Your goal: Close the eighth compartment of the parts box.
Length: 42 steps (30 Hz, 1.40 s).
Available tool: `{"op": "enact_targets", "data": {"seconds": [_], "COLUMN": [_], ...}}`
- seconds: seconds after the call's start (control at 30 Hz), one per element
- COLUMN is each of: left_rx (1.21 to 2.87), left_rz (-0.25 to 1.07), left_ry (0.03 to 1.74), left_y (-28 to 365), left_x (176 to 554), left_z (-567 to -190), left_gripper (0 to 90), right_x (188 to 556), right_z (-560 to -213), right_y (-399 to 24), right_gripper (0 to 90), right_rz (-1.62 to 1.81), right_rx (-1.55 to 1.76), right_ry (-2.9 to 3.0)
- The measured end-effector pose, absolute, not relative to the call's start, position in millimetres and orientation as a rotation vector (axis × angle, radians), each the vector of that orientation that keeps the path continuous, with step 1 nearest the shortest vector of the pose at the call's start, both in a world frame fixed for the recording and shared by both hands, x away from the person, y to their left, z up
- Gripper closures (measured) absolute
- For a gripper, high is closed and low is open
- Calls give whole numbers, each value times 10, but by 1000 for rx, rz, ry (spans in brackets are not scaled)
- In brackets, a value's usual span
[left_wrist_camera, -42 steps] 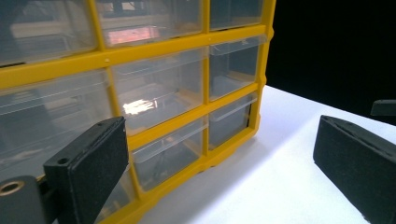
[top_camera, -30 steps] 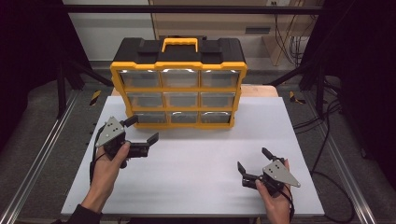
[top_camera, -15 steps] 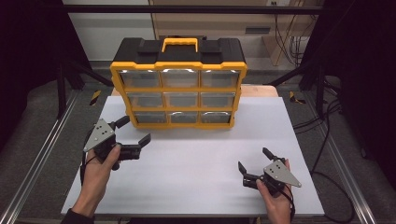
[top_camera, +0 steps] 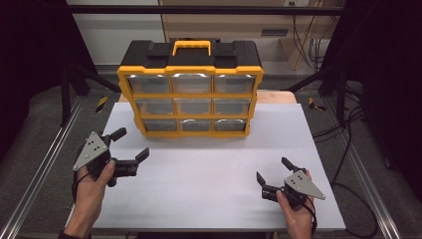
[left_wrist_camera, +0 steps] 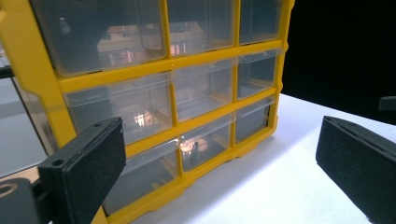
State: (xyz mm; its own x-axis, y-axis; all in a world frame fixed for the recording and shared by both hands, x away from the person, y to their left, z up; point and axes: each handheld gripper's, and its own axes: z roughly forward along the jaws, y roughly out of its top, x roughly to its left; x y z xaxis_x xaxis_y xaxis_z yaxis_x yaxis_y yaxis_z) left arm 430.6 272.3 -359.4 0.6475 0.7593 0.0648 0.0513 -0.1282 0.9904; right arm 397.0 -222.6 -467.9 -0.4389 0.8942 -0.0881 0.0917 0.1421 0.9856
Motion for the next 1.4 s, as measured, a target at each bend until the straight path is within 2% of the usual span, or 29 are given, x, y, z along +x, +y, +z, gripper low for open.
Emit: {"op": "enact_targets", "data": {"seconds": [0.33, 1.4], "left_rx": [1612, 1578], "left_rz": [739, 742], "left_ry": [697, 743], "left_y": [2844, 3139], "left_x": [4241, 4010], "left_z": [-3690, -4198], "left_gripper": [14, 19], "right_x": [3959, 3954], "right_z": [-4671, -4687], "right_y": [-2263, -2326], "right_gripper": [41, 41], "right_rz": [1369, 1378], "right_rx": [960, 979], "right_ry": [1690, 1706]}}
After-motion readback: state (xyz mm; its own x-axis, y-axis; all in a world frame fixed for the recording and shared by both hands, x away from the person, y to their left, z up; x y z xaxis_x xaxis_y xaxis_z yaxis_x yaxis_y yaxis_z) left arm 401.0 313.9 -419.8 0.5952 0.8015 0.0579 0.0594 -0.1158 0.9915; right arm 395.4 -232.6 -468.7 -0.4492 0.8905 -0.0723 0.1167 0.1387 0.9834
